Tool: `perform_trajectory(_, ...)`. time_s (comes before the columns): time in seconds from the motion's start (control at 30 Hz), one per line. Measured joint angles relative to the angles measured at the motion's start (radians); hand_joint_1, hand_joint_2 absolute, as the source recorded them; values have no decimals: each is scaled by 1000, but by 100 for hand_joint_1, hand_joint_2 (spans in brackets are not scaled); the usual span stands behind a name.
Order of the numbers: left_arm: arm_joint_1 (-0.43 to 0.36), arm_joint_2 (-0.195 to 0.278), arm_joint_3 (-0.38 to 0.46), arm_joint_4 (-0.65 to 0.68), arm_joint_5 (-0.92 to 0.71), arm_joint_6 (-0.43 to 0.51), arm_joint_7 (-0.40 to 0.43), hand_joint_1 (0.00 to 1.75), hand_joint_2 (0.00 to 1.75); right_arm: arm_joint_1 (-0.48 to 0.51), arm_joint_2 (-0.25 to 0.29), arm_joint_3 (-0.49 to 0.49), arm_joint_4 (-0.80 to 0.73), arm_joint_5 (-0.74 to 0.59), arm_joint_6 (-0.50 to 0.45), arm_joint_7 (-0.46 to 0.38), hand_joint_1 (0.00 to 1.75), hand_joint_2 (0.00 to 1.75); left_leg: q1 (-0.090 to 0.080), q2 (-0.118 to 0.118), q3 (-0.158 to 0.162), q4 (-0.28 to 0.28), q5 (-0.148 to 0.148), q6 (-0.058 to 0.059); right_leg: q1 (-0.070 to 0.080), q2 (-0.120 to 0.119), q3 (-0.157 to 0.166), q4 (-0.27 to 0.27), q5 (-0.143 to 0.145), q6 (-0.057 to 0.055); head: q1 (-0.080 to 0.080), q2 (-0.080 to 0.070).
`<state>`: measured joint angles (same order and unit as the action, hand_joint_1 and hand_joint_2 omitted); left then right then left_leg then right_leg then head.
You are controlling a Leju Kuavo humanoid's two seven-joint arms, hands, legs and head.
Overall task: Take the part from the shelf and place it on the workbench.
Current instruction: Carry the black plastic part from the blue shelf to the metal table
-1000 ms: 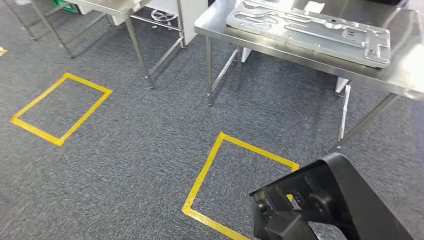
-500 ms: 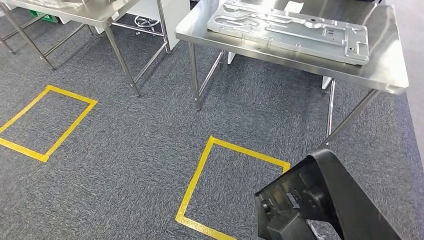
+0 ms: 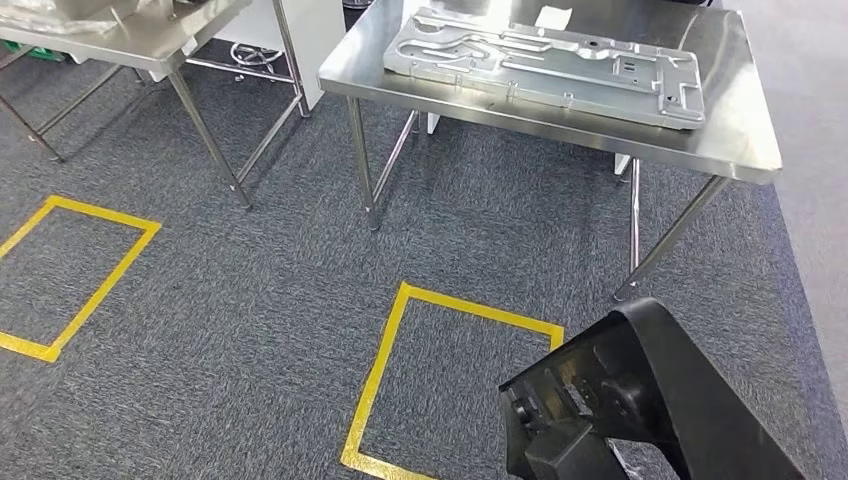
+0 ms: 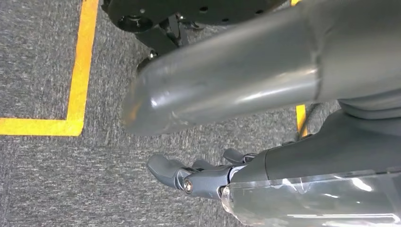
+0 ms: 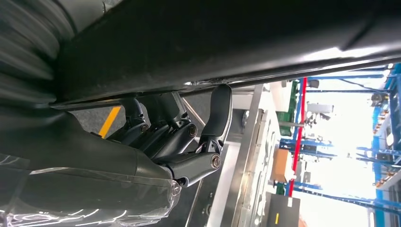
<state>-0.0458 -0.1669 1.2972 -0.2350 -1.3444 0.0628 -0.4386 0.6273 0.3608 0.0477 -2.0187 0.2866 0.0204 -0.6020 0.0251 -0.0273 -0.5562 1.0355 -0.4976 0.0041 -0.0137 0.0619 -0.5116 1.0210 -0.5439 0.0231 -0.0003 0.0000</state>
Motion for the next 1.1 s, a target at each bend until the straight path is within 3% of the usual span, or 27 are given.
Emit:
perform_trajectory(0.07, -3, -1, 0, 0, 0, 0, 0, 0, 0, 0, 0, 0, 0, 0, 0, 0, 175, 175, 3, 19, 10, -8, -3, 12, 0, -26, -37, 77, -37, 8, 5, 0)
perform_trajectory(0.13, -4, 0, 0, 0, 0, 0, 0, 0, 0, 0, 0, 0, 1, 0, -1, 1, 175, 175, 0, 35, 16, -9, -11, 19, -1, -51, -116, 213, -87, 14, 9, 0)
perform_trajectory(0.17, -4, 0, 0, 0, 0, 0, 0, 0, 0, 0, 0, 0, 3, 1, -3, 2, 175, 175, -2, 40, 20, -9, -15, 19, -2, -55, -149, 260, -93, 16, 9, 0)
perform_trajectory(0.2, -4, 0, 0, 0, 0, 0, 1, 0, 0, 0, 0, 0, 4, 2, -6, 2, 175, 175, -3, 44, 25, -9, -19, 19, -2, -56, -166, 273, -80, 16, 9, 0)
perform_trajectory(0.23, -5, 0, 0, 0, 0, 0, 2, 0, 0, 0, 0, 0, 5, 3, -9, 3, 175, 175, -4, 47, 32, -9, -24, 18, -2, -57, -161, 246, -47, 13, 9, 0)
perform_trajectory(0.3, -6, -1, 0, 0, -1, -1, 4, 0, 0, 0, 0, 0, 5, 8, -15, 4, 175, 175, -4, 48, 49, -10, -34, 15, 2, -61, -110, 119, 34, 2, 10, 0)
perform_trajectory(0.33, -7, -2, 0, 0, -1, -1, 4, 0, 0, 0, 0, 0, 5, 10, -17, 4, 175, 175, -5, 48, 54, -11, -39, 12, 6, -64, -84, 61, 56, -4, 9, 0)
perform_trajectory(0.37, -7, -2, 0, 0, -2, -1, 5, 0, 0, 0, 0, 0, 5, 12, -18, 4, 175, 175, -5, 48, 56, -12, -43, 7, 10, -67, -69, 27, 63, -10, 9, 0)
perform_trajectory(0.43, -8, -3, 1, 0, -3, -1, 5, 0, 0, 0, 0, 0, 5, 14, -21, 4, 175, 175, -5, 49, 58, -18, -46, -5, 17, -68, -64, 11, 55, -18, 9, 0)
perform_trajectory(0.53, -10, -2, 1, 0, -7, -1, 5, 0, 0, 1, 0, 0, 5, 21, -30, 3, 175, 175, -6, 46, 62, -1, -64, -20, 8, -62, -47, -9, 55, -32, 6, 0)
perform_trajectory(0.57, -11, -2, 1, 0, -8, -1, 5, 0, 0, 0, 0, 0, 4, 25, -34, 3, 175, 175, -6, 43, 45, 40, -85, -23, 5, -62, -39, -16, 54, -38, 3, 0)
perform_trajectory(0.67, -9, -1, 1, 0, -12, -4, 5, 0, 0, -2, 0, 0, 5, 42, -54, 2, 175, 175, -5, 36, -66, 231, -153, -30, 8, -60, -24, -17, 40, -49, -1, 0)
perform_trajectory(0.7, -8, 0, 1, 0, -13, -5, 5, 0, 0, -2, -1, 0, 5, 49, -65, 2, 175, 175, -4, 36, -91, 259, -147, -31, 9, -58, -17, -17, 34, -49, -1, 0)
perform_trajectory(0.73, -7, 2, 1, 0, -13, -7, 6, 0, 0, -2, -1, 1, 5, 55, -76, 3, 175, 175, -4, 36, -96, 247, -118, -31, 10, -54, -8, -16, 28, -48, -2, 0)
perform_trajectory(0.8, -6, 6, 1, 0, -14, -8, 7, 0, 0, -5, -3, 2, 3, 63, -103, 8, 175, 175, -5, 35, -58, 132, -30, -25, 10, -50, 14, -16, 12, -43, -2, 0)
perform_trajectory(0.87, -7, 10, 1, 0, -14, -9, 9, 0, 0, -11, -4, 4, 1, 69, -125, 14, 175, 175, -10, 33, -19, 32, 12, -14, 12, -46, 25, -14, -1, -33, -1, 0)
perform_trajectory(1.0, -8, 12, 1, 0, -15, -11, 13, 0, 0, -19, -7, 8, -9, 85, -169, 29, 175, 175, -12, 29, -3, -1, 2, 12, 12, -45, 29, 1, -5, -9, 1, 0)
perform_trajectory(1.07, -9, 13, 1, 0, -19, -11, 16, 0, 0, -30, -11, 8, -15, 113, -230, 48, 175, 175, -8, 29, 13, -10, 0, 23, 9, -49, 0, 58, -30, 0, 5, 0)
perform_trajectory(1.1, -9, 14, 0, 0, -23, -12, 17, 0, 0, -40, -15, 7, -18, 138, -275, 63, 175, 175, -7, 30, 18, -12, -3, 26, 7, -51, -34, 114, -53, 5, 8, 0)
